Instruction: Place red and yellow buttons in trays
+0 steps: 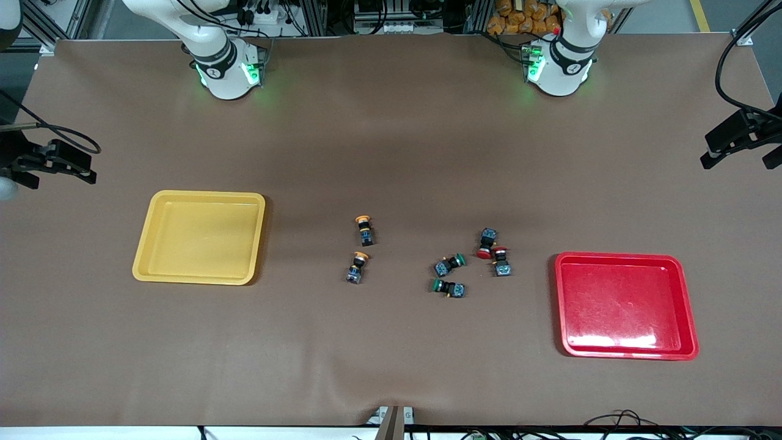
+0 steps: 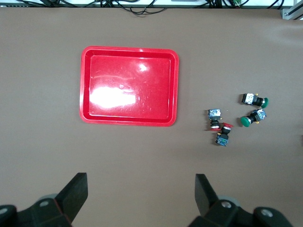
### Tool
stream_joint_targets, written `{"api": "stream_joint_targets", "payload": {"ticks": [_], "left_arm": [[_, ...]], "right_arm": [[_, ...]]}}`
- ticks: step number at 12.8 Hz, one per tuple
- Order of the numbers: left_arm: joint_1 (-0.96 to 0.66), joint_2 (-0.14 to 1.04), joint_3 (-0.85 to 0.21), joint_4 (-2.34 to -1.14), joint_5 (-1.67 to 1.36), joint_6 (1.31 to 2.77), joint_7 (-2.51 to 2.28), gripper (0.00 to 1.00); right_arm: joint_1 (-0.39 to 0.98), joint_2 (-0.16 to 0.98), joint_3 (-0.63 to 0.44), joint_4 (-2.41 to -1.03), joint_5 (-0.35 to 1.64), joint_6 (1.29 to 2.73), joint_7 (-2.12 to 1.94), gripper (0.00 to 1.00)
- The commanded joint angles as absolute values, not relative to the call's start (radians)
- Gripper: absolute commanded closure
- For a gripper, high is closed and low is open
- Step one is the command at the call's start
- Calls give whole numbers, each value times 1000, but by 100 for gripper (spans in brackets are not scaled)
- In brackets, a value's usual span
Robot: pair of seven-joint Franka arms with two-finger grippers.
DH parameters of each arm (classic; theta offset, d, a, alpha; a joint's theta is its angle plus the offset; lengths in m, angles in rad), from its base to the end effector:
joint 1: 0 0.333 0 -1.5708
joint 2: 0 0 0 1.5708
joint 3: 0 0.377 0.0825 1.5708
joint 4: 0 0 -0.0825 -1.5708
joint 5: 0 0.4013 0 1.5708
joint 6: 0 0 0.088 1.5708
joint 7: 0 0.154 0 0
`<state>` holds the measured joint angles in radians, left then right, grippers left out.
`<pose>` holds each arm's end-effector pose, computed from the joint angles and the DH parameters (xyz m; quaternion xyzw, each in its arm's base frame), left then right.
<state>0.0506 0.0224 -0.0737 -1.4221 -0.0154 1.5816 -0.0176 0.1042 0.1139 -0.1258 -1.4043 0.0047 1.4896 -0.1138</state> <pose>0.5866 -0.0153 0.7000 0.9976 -0.0031 0.0683 0.0099 0.6045 -0.0074 0.6457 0.9988 0.0465 -0.0141 0.0038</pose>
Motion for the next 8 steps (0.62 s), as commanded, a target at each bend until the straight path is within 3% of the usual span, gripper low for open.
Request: {"api": "stream_joint_targets", "payload": {"ticks": [1,8], "left_arm": [[60,32,-80,-1394,-23,1563,-11,0],[61,32,-78,-1394,-26,1563,-15,0]], "right_arm": [[115,95,-132,-1408,14,1479,-106,0],[117,95,-126,-1407,14,1479,-103,0]]}}
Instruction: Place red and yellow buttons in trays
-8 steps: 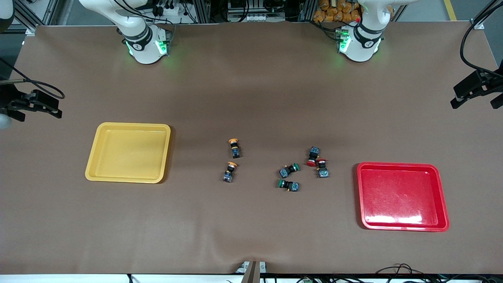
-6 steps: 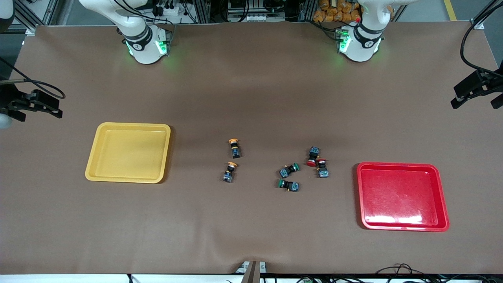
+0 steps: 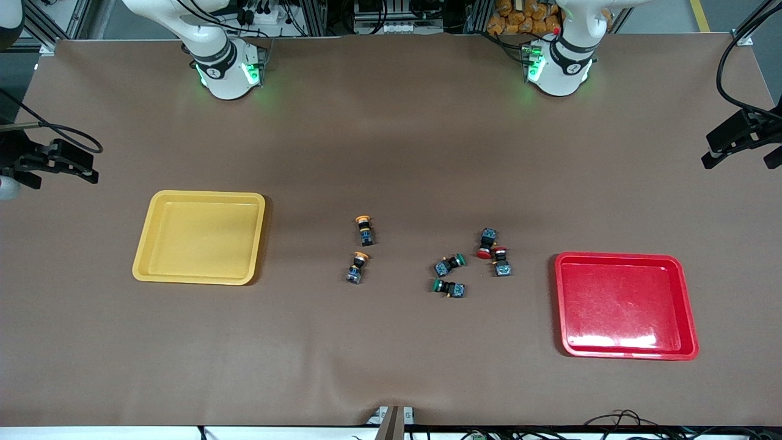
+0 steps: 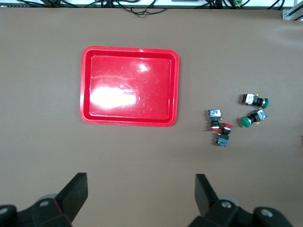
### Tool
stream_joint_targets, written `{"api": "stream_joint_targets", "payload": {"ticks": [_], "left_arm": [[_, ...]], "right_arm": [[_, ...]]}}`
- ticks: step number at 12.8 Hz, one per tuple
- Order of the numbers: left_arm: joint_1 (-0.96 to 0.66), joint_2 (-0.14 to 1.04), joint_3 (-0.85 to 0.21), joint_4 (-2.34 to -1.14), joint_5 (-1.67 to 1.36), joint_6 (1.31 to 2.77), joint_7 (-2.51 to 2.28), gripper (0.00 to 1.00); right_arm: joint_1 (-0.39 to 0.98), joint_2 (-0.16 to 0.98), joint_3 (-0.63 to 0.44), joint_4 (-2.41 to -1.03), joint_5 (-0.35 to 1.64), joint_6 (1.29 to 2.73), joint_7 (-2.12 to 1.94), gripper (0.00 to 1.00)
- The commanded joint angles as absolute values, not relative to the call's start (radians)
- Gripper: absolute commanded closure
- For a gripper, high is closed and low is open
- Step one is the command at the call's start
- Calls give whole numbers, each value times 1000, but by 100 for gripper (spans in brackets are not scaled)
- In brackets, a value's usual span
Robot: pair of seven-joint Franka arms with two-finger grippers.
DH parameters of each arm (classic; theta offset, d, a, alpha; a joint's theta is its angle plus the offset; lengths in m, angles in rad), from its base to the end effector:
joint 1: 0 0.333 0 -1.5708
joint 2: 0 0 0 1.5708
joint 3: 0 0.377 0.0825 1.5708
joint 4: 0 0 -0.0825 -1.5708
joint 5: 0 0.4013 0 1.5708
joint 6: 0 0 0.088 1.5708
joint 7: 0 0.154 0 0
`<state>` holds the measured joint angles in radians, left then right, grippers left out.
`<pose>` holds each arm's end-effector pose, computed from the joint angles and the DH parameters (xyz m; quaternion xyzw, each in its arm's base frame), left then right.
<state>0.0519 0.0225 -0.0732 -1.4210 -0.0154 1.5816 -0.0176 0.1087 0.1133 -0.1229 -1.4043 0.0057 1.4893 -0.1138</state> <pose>0.5867 -0.0142 0.7005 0.9976 -0.0022 0.0688 0.0098 0.6043 -0.0029 0.6460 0.9986 0.0503 -0.0140 0.0032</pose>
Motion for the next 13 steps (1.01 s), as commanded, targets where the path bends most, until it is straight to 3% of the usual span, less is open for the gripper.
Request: {"api": "stream_joint_targets", "payload": {"ticks": [1,13], "left_arm": [[60,32,-78,-1394,-25,1563,-20,0],[49,32,-92,-1453,-25,1493,-31,0]], "right_arm": [[117,97,-126,-1407,14,1479,-103,0],[160,104,-110,-1397,15,1494,-92,0]]}}
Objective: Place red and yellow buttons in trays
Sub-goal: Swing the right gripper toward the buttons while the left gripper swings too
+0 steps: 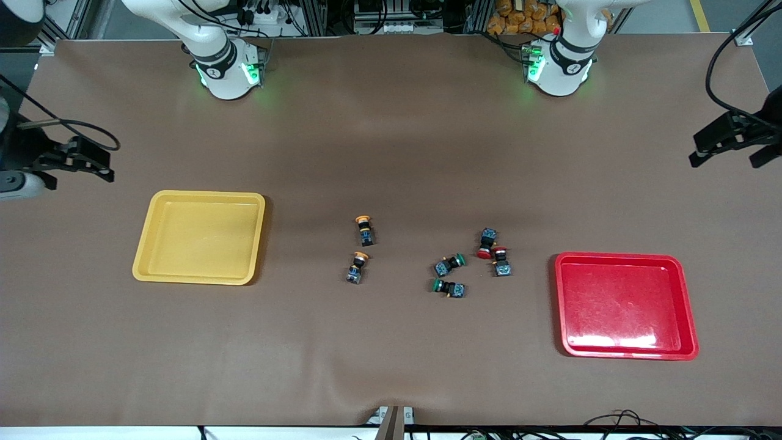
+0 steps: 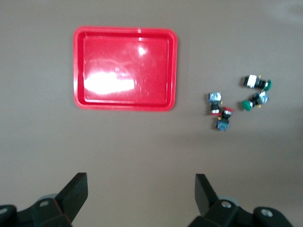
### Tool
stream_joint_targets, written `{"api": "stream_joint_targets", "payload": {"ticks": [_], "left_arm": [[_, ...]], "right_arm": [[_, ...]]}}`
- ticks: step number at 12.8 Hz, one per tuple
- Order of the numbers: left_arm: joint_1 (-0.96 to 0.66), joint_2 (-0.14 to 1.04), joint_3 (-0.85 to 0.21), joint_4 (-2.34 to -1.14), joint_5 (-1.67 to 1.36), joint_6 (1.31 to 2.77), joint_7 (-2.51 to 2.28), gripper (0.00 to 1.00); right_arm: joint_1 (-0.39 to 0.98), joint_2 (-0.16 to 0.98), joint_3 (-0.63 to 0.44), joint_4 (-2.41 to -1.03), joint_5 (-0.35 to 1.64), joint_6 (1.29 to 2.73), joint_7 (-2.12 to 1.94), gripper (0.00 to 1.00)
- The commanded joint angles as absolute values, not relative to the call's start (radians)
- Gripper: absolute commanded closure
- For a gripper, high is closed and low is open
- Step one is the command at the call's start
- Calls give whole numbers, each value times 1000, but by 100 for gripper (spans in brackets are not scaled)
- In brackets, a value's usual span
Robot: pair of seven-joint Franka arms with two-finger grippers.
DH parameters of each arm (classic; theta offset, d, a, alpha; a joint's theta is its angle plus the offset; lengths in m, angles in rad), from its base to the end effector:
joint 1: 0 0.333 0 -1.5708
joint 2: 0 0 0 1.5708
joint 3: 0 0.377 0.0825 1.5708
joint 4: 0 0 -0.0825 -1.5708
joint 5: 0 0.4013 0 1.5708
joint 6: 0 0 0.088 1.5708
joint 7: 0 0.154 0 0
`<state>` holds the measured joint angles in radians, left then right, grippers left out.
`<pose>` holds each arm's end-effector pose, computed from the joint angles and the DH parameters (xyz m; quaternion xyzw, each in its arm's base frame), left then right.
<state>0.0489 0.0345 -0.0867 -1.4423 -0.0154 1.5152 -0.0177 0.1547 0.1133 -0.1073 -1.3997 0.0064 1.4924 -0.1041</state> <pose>0.5806 -0.0233 0.6763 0.9997 -0.0106 0.0190 0.0097 0.6041 0.0339 0.6484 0.9970 0.0762 -0.0101 0.0026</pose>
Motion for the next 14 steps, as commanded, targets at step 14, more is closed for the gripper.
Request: {"api": "stream_joint_targets", "payload": {"ticks": [14], "left_arm": [[-20,282,-259,-1582,-25,1825,-383,0]], "right_arm": [[437,250,-110,-1404,204,1519,331,0]]}}
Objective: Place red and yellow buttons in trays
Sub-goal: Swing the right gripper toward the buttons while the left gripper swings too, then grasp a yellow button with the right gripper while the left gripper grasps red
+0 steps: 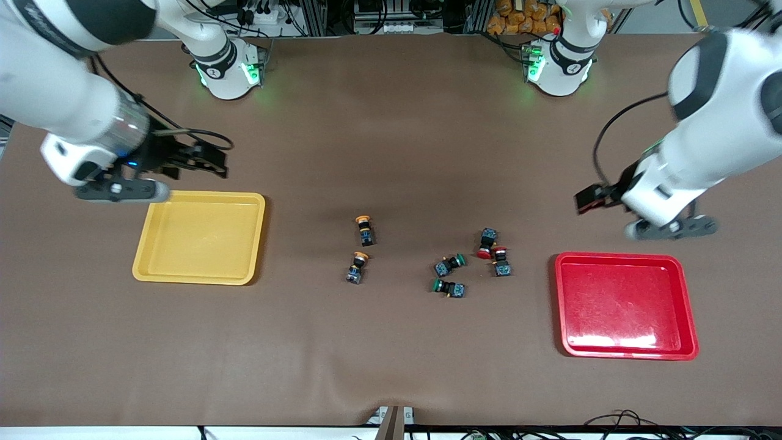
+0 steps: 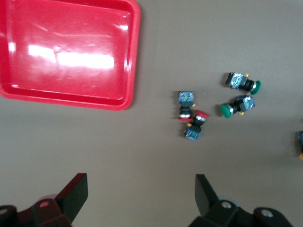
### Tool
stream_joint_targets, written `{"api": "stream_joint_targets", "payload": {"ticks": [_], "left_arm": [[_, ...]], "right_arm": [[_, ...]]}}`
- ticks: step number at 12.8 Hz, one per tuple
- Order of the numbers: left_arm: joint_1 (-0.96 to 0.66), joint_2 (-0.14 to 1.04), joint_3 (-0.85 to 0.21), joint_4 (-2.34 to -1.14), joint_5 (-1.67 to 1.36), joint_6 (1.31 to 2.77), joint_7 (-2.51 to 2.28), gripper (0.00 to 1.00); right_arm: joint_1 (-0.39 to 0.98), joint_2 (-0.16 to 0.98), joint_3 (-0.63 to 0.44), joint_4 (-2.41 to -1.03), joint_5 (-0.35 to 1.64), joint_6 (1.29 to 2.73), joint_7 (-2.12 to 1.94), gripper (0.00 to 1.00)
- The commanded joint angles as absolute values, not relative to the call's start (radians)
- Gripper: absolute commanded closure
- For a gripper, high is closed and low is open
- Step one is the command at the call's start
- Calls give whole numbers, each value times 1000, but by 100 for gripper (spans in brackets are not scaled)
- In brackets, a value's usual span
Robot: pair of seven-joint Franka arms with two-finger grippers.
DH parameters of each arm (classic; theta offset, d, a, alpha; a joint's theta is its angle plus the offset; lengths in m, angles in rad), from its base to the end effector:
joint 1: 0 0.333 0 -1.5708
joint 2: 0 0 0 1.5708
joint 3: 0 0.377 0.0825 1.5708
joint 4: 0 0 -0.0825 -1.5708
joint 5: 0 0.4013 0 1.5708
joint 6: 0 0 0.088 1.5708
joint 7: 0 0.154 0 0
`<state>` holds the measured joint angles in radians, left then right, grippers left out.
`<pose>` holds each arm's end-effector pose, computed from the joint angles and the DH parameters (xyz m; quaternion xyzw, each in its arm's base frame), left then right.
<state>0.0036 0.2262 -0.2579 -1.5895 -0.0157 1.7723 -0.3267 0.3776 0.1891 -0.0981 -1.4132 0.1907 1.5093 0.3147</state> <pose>0.6362 -0.1527 0.5115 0.9984 0.0405 -0.0277 0.0296 0.5943 0.2082 0.5989 -0.9951 0.0156 0.0691 0.0688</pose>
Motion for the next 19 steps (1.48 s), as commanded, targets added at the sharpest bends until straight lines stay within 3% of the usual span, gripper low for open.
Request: {"api": "stream_joint_targets", "payload": {"ticks": [1,8,11,16,19], "left_arm": [[-41,314,-259,-1583,-25,1859,-411,0],[-101,515,-258,-1586,54,2103,-514,0],[-100,586,-256,-1586,54,2207,-517,0],[-89,624,-252,-1586,110,2246,-517,0],[-103,633,-252,-1586,110,2253,-523,0]], "right_arm": [[489,291,-112,-1402,184,1519,343,0],[702,554,-104,-1440,186,1879,405,0],[713,645,-104,-1453,196,1998,373,0],[718,751,-81,-1512,199,2213,359,0],[722,798,-61,-1513,213,2238,357,0]]}}
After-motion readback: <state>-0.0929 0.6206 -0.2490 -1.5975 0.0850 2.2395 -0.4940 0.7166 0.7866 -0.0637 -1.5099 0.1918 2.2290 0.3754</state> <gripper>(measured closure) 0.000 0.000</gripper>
